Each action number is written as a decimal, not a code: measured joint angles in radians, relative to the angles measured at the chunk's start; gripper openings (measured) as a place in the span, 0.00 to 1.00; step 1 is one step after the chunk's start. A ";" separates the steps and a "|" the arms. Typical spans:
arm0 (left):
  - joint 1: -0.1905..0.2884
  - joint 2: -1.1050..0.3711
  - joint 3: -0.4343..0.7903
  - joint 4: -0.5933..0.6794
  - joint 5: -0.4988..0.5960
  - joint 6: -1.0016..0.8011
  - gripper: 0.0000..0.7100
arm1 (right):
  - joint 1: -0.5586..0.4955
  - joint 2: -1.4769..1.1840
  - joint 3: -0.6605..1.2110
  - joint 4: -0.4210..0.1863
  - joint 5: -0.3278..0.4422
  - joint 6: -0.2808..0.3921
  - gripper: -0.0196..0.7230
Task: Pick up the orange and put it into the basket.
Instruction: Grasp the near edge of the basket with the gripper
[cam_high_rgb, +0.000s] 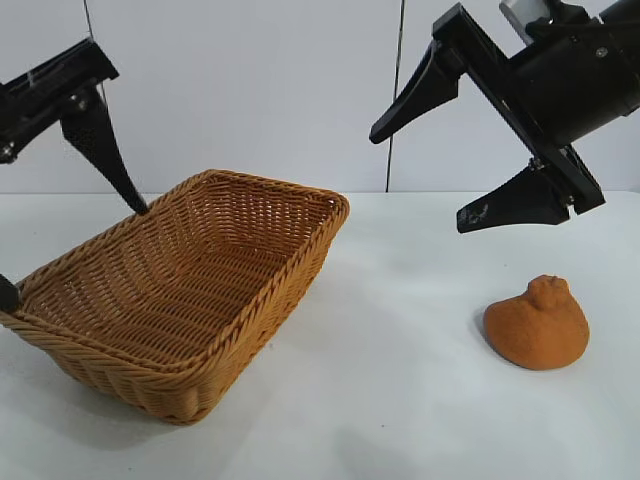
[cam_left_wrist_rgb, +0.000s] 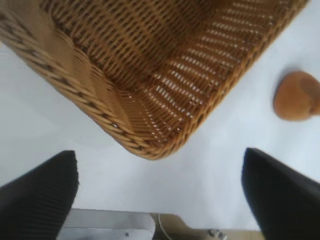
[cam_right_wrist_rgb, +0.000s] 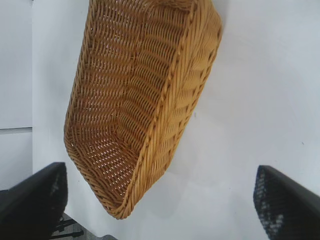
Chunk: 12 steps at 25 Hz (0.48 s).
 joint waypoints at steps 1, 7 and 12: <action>0.000 0.000 0.001 0.012 -0.007 -0.029 0.89 | 0.000 0.000 0.000 0.000 0.000 0.000 0.96; 0.000 0.001 0.001 0.032 -0.037 -0.076 0.86 | 0.000 0.000 0.000 0.000 0.000 0.000 0.96; -0.002 0.066 0.001 0.033 -0.057 -0.079 0.86 | 0.000 0.000 0.000 0.000 0.000 0.000 0.96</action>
